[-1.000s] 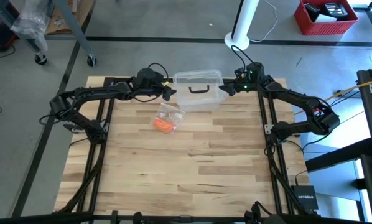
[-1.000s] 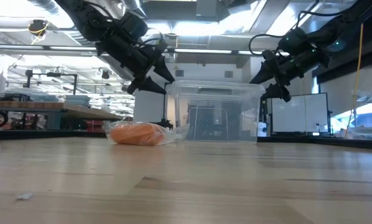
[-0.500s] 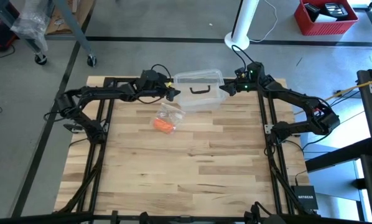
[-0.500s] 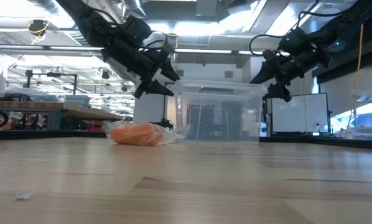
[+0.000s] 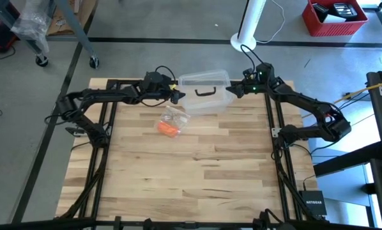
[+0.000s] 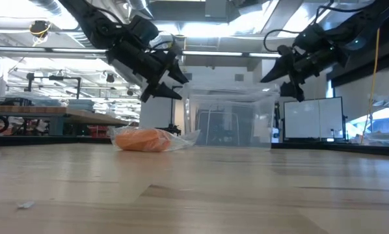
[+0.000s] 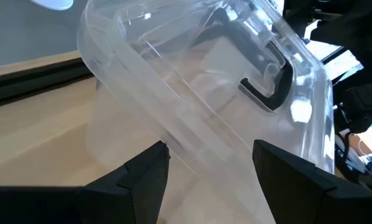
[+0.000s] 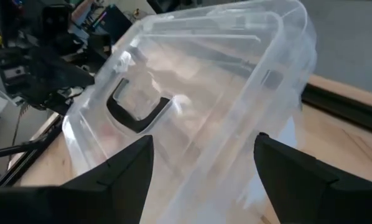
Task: Roll bandage
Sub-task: Open the transparent bin
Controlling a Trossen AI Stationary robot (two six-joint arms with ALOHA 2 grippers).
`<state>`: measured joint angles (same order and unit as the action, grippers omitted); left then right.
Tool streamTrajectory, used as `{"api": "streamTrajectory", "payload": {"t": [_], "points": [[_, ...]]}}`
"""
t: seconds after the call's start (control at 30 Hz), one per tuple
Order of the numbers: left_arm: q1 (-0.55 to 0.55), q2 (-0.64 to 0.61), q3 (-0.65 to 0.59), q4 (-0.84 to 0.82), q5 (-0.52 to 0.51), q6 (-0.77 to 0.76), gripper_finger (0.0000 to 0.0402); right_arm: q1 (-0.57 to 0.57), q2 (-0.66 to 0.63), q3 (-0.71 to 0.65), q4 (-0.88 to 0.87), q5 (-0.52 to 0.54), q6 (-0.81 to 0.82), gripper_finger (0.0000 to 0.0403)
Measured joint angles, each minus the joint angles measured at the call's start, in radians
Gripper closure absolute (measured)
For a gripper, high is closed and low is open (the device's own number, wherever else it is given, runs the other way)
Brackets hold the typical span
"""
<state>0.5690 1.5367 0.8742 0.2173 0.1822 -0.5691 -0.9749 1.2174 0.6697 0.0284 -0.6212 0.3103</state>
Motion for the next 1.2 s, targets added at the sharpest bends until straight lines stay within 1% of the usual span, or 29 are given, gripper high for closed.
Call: {"api": "streamTrajectory", "payload": {"t": [0.2, 0.4, 0.57, 0.83, 0.93, 1.03, 1.1, 1.2], "points": [[-0.006, -0.047, 0.0, 0.003, 0.001, 0.006, 0.0178, 0.0, -0.032, 0.001, 0.004, -0.002, 0.0, 0.0128], [-0.016, -0.059, 0.0, -0.002, -0.005, 0.024, 0.0178, 0.013, -0.032, 0.001, 0.032, -0.072, 0.001, 0.0128], [-0.021, -0.059, 0.0, -0.033, -0.011, 0.043, 0.0178, 0.052, -0.032, 0.001, 0.07, -0.069, 0.001, 0.0128], [-0.033, -0.059, 0.0, -0.027, -0.013, 0.073, 0.0178, 0.12, -0.029, 0.001, 0.102, -0.048, 0.0, 0.0128], [-0.033, -0.059, 0.0, -0.024, -0.01, 0.084, 0.0178, 0.135, -0.029, 0.001, 0.11, -0.026, -0.001, 0.0128], [-0.042, -0.059, 0.001, -0.017, -0.005, 0.107, 0.0179, 0.149, -0.028, 0.001, 0.119, -0.027, -0.002, 0.0128], [-0.05, -0.059, 0.002, -0.015, -0.004, 0.131, 0.0186, 0.153, -0.028, 0.001, 0.136, -0.027, -0.002, 0.0128], [-0.065, -0.059, 0.002, -0.019, -0.005, 0.155, 0.0218, 0.172, -0.028, 0.001, 0.151, -0.023, -0.002, 0.0128]]}}
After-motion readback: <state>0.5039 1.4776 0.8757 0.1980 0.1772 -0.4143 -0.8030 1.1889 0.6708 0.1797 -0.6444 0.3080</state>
